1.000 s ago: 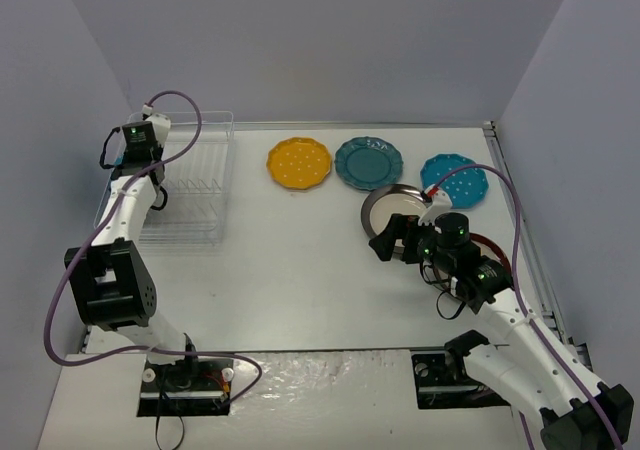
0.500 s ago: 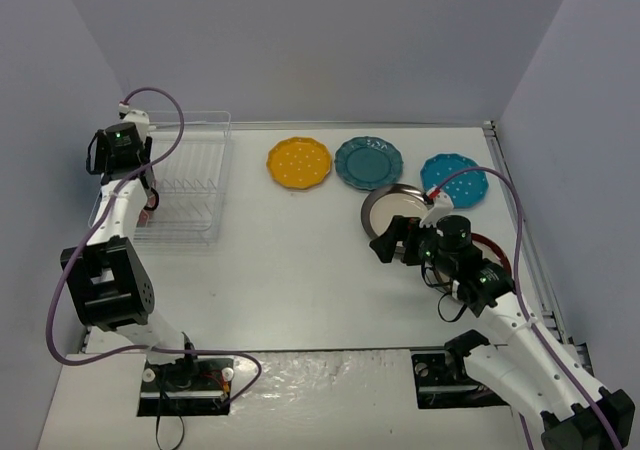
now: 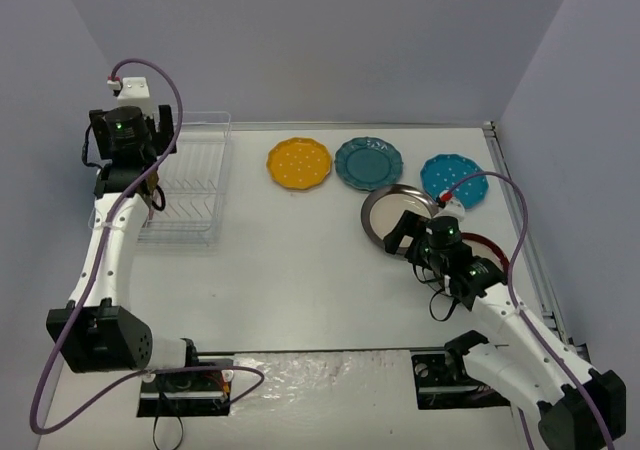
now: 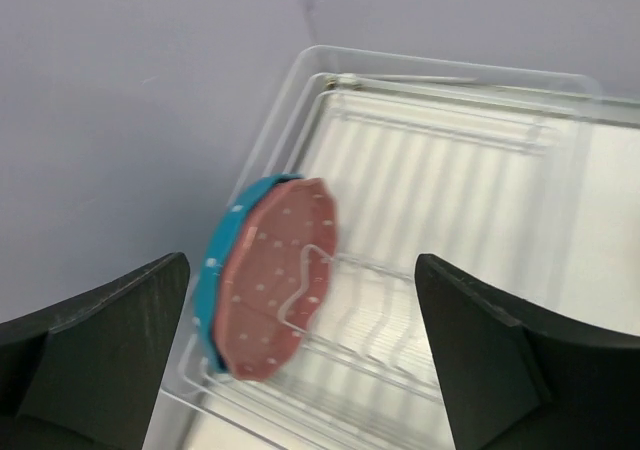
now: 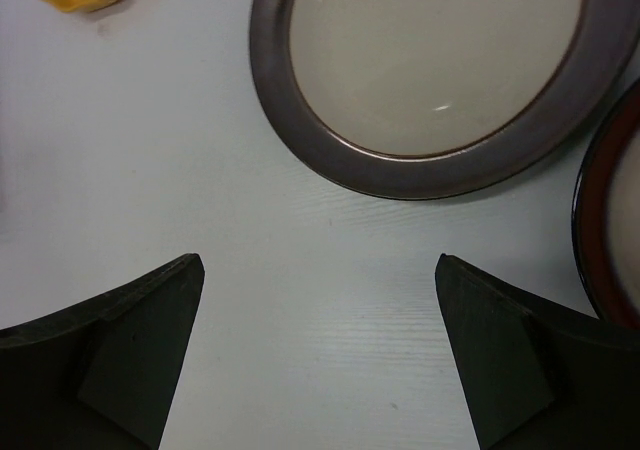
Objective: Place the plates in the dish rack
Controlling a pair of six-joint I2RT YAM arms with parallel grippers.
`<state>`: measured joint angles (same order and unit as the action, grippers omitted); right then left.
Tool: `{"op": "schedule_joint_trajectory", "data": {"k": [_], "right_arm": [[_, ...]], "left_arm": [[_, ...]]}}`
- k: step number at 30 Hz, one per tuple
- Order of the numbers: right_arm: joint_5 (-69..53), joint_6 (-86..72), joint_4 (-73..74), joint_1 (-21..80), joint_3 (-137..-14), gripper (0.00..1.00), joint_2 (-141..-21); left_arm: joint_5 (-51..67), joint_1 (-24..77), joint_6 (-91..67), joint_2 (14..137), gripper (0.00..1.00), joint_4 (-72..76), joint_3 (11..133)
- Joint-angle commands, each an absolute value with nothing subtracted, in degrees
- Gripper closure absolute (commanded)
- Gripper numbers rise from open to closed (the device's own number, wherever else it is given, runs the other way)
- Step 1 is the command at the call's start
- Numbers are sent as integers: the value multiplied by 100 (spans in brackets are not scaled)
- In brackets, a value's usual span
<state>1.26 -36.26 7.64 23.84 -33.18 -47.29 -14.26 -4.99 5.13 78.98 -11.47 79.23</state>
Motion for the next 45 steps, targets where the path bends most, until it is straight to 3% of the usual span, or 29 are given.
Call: {"op": "schedule_joint_trajectory", "data": {"k": [1, 6, 19, 37, 45], "right_arm": [[874, -4441, 726, 2317, -3191, 2, -5179], [1219, -5348, 634, 2312, -2955, 0, -5483], [1831, -6527, -138, 2285, -2764, 1, -6218], [1786, -7363, -1684, 1832, -2313, 11, -7341], [1403, -7582, -2308, 1692, -2059, 28, -8021]], "left_arm": [[-1092, 210, -799, 7376, 5, -2021, 8474], [-67, 508, -1598, 6902, 3, -2546, 8098], [608, 714, -1659, 5823, 3, -2514, 6430], [993, 756, -1740, 5800, 3, -2442, 6328], [1032, 760, -1784, 5823, 3, -2395, 6289]]}}
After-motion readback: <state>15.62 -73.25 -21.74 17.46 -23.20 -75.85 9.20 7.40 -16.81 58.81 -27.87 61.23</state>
